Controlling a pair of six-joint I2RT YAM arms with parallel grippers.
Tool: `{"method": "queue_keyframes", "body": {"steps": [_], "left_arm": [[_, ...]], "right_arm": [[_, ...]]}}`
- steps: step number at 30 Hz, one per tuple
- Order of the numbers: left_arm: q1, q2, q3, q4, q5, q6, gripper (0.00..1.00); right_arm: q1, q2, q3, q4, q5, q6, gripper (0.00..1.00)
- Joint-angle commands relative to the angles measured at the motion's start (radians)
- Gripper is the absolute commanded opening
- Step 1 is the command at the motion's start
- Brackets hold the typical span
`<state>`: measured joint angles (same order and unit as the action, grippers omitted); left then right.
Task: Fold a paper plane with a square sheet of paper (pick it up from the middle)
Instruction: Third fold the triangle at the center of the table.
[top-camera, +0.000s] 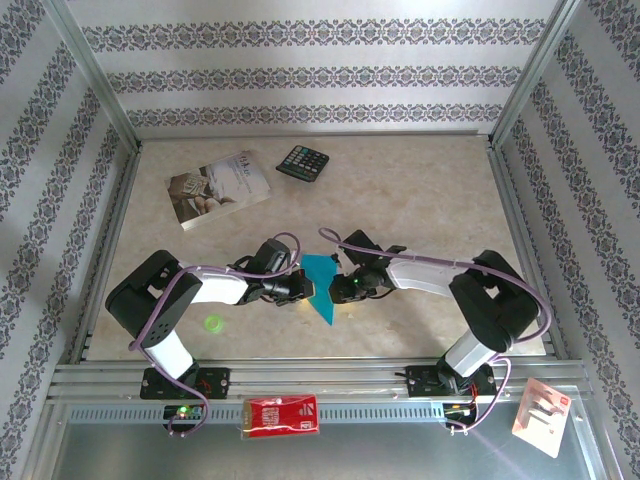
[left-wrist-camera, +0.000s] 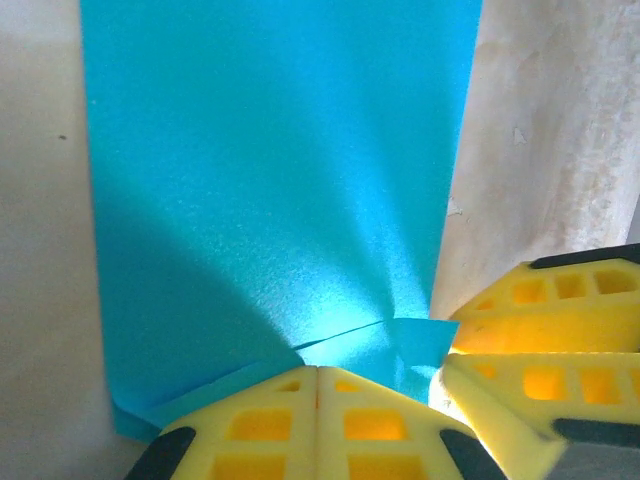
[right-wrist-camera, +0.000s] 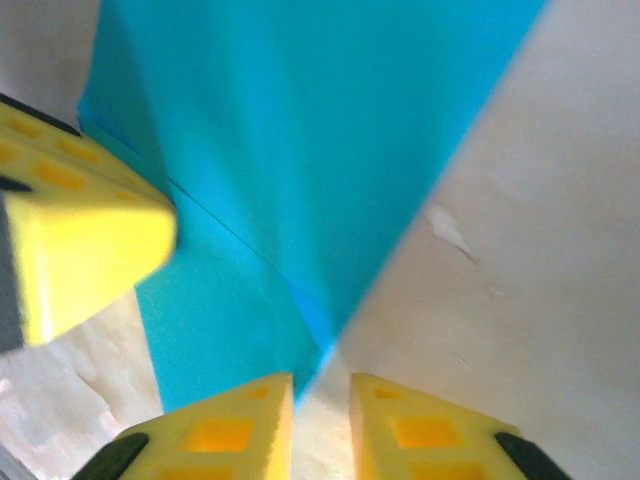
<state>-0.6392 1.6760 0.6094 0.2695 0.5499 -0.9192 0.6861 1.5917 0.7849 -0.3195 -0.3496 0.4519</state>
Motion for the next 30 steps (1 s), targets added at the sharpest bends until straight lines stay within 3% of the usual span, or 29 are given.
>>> {"method": "queue_keyframes", "body": {"steps": [1,6,11,21,30], "left_arm": [[0.012,0.057,-0.048,-0.102,-0.047,0.019,0.03],[0.012,0.058,-0.045,-0.11,-0.048,0.018,0.02],[0.012,0.062,-0.042,-0.116,-0.046,0.02,0.02],[0.012,0.062,-0.029,-0.129,-0.045,0.027,0.02],[0.012,0.075,-0.03,-0.153,-0.058,0.048,0.01]], "right_arm": [[-0.013,-0.087,-0.012,-0.112,0.052,-0.016,0.26],[0.034,-0.198,-0.092,0.023,-0.077,0.057,0.23],[0.128,-0.142,-0.1,0.186,-0.16,0.122,0.13],[0.132,0.031,-0.051,0.22,-0.169,0.097,0.03],[0.125,0.027,-0.175,0.222,-0.144,0.096,0.0]]}}
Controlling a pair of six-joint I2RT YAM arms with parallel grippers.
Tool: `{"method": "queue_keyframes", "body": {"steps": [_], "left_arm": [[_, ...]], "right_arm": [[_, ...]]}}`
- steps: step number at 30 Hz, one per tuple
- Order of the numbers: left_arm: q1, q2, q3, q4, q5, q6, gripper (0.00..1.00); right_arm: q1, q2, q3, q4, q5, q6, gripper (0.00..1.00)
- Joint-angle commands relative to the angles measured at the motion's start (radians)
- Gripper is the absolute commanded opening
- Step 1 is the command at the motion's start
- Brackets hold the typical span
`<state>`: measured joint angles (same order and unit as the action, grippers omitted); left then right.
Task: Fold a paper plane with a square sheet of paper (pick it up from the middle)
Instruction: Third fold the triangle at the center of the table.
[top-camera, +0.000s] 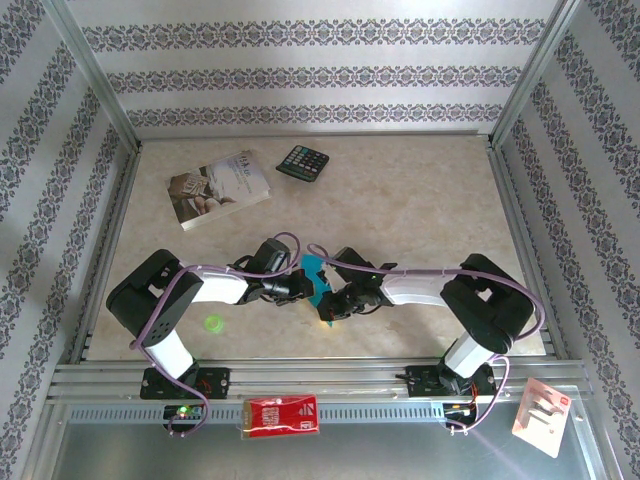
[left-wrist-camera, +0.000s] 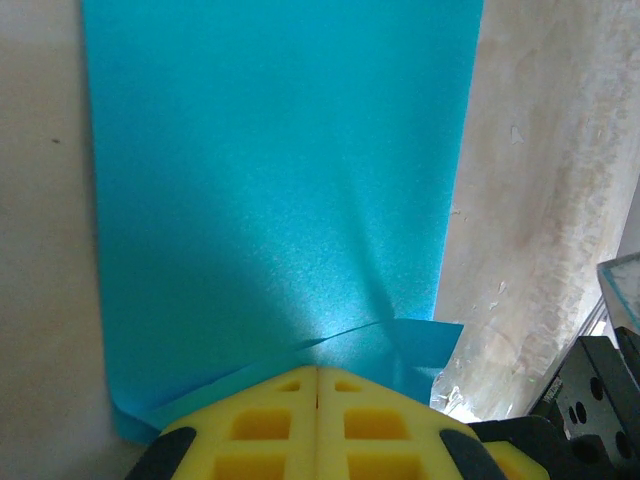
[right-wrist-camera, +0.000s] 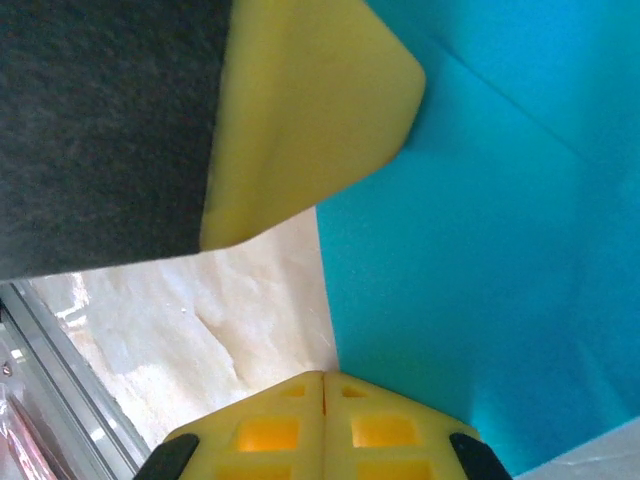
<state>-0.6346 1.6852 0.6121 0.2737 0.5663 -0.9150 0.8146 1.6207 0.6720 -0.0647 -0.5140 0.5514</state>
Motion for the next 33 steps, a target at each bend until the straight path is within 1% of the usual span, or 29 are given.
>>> {"method": "queue_keyframes", "body": {"steps": [1,16,22,29,33], "left_arm": [[0.007,0.067,-0.034,-0.159,-0.075,0.045,0.01],[0.01,0.088,-0.033,-0.204,-0.097,0.079,0.0],[0.01,0.091,-0.026,-0.221,-0.099,0.087,0.0],[0.01,0.085,-0.019,-0.233,-0.1,0.09,0.0],[0.01,0.082,-0.017,-0.233,-0.095,0.086,0.0]], "right_arm": [[-0.003,-0.012,-0.075,-0.03,0.022,0.0,0.0],[0.011,-0.105,-0.234,0.047,0.023,0.076,0.0],[0.011,-0.16,-0.287,0.047,0.034,0.095,0.0],[0.011,-0.249,-0.282,-0.033,0.032,0.072,0.0],[-0.02,-0.332,-0.245,-0.056,0.014,0.07,0.0]]}}
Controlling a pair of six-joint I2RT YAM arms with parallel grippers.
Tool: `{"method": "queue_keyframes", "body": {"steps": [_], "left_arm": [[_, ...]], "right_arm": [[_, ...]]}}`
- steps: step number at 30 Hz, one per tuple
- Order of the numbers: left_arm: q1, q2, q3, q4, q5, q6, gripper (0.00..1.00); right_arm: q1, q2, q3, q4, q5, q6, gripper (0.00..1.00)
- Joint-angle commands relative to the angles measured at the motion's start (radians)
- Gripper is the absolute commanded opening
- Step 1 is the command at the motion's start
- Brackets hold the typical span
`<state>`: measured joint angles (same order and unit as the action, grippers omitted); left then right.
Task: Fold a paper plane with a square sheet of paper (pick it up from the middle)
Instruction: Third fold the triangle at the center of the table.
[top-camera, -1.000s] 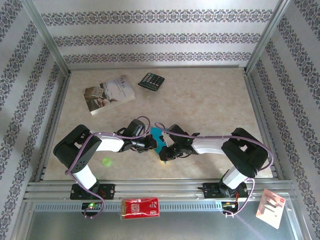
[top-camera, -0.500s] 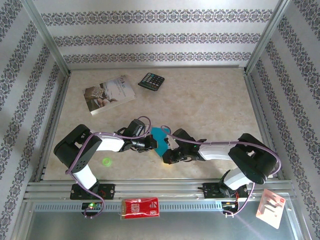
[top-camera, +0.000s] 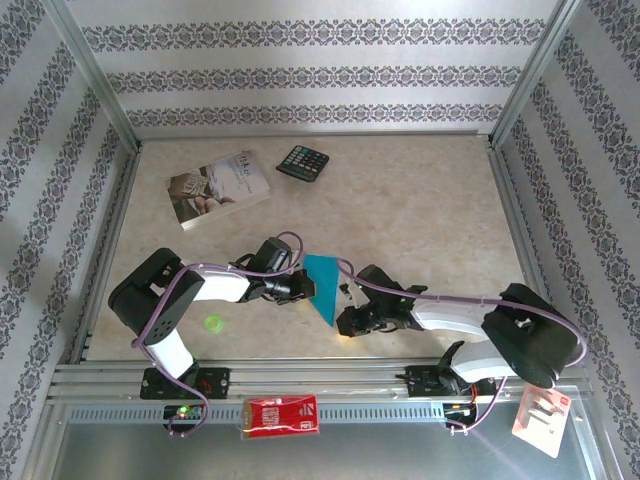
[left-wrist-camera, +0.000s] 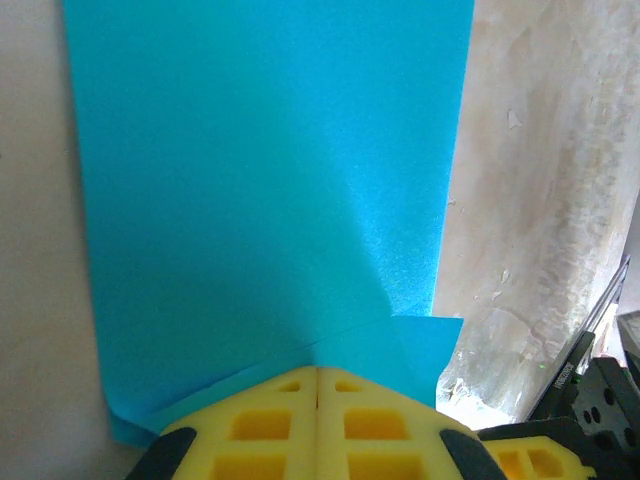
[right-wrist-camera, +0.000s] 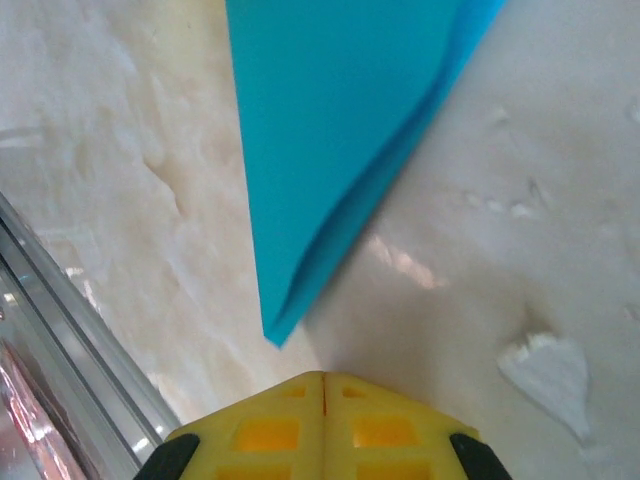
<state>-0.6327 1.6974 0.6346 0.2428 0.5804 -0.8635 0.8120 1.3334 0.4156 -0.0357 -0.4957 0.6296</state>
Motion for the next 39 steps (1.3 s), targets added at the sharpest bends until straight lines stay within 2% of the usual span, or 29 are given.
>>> {"method": "queue_keyframes", "body": {"steps": [1,5,13,23,32,36,39], "left_arm": [[0.008,0.068,-0.041,-0.202,-0.109,0.034,0.0],[0.008,0.065,-0.041,-0.201,-0.108,0.034,0.0],[0.008,0.069,-0.037,-0.189,-0.103,0.024,0.0],[0.008,0.059,-0.015,-0.198,-0.095,0.026,0.02],[0.008,-0.017,0.057,-0.218,-0.054,0.003,0.12],[0.001,-0.085,0.044,-0.165,-0.023,-0.05,0.19],[-0.019,-0.13,0.026,-0.142,-0.019,-0.094,0.21]], "right_arm": [[-0.023,-0.058,0.026,-0.072,-0.014,0.002,0.0],[-0.023,-0.03,0.095,-0.036,-0.033,0.013,0.0],[-0.02,0.176,0.213,0.048,-0.062,0.014,0.0],[-0.048,0.272,0.152,0.08,-0.072,-0.005,0.0],[-0.059,0.287,0.071,0.095,-0.05,0.008,0.0],[-0.058,0.296,0.062,0.109,-0.044,0.015,0.0],[-0.058,0.304,0.063,0.111,-0.044,0.016,0.0]]}}
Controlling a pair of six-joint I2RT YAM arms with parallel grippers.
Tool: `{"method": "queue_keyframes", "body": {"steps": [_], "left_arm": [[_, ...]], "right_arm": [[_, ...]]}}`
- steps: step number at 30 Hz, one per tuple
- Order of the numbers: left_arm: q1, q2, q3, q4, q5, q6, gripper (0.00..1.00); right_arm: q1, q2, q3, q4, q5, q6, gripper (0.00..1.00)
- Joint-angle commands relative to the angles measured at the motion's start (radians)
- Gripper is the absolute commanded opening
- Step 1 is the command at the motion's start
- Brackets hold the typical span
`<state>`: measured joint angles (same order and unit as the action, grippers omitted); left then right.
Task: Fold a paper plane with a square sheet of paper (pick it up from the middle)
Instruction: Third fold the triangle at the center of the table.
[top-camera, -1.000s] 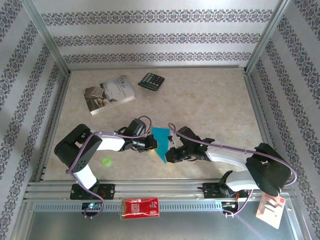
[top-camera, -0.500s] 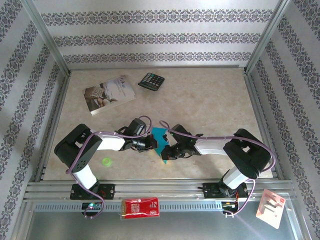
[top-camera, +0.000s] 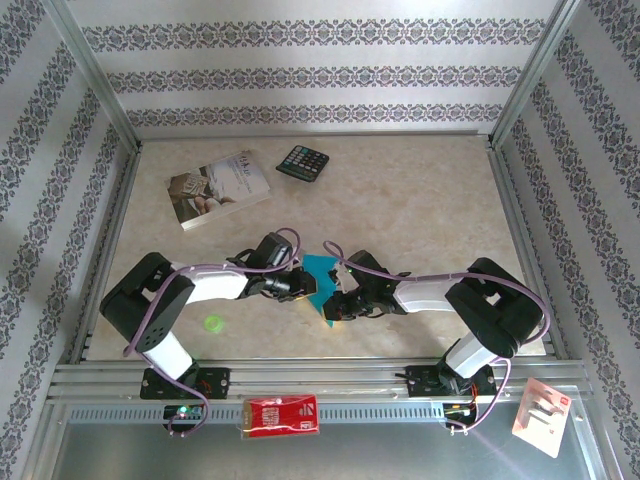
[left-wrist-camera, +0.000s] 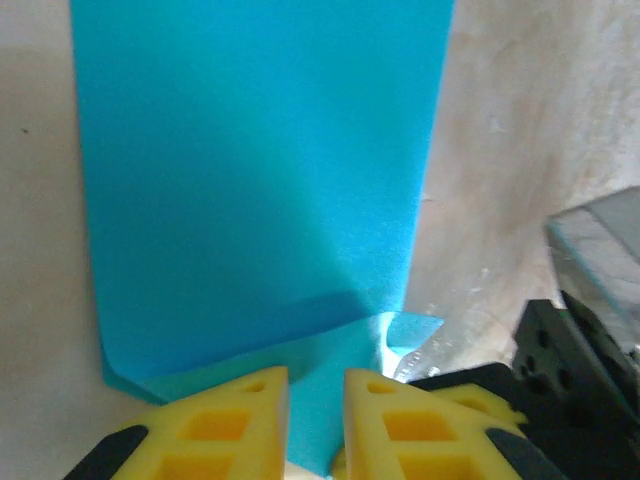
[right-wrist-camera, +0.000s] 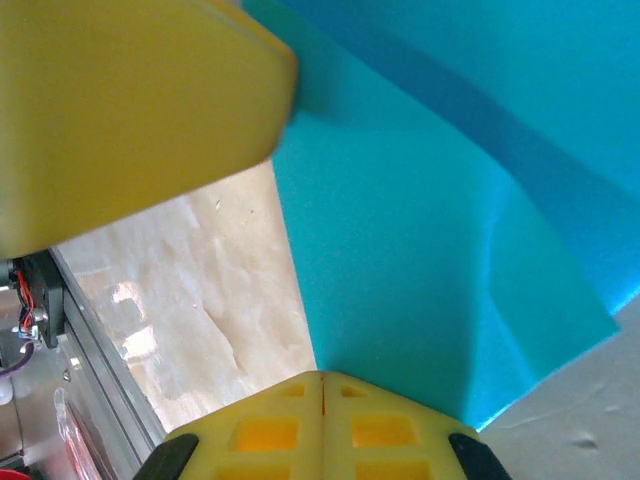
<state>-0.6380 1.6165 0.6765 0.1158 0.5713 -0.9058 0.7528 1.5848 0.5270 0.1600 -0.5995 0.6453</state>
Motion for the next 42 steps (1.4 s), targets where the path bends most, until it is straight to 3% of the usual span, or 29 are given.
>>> {"method": "queue_keyframes", "body": {"steps": [1,6,11,15,26,42], "left_arm": [[-0.024,-0.059,-0.021,-0.015,-0.011,-0.062,0.21],[-0.066,-0.049,-0.069,0.06,-0.007,-0.132,0.07],[-0.09,0.027,-0.06,0.143,0.03,-0.165,0.02],[-0.098,0.064,-0.053,0.168,0.034,-0.17,0.01],[-0.07,0.06,-0.062,0.034,-0.068,-0.098,0.01],[0.057,0.088,-0.029,-0.009,-0.028,-0.004,0.01]], "right_arm": [[0.001,0.053,-0.048,-0.084,0.059,0.001,0.0],[-0.006,0.055,-0.045,-0.088,0.058,-0.006,0.0],[-0.009,0.061,-0.04,-0.091,0.058,-0.01,0.0],[-0.01,0.063,-0.041,-0.097,0.061,-0.013,0.0],[-0.01,0.067,-0.045,-0.18,0.066,-0.036,0.0],[-0.012,0.096,-0.05,-0.209,0.068,-0.044,0.0]]}}
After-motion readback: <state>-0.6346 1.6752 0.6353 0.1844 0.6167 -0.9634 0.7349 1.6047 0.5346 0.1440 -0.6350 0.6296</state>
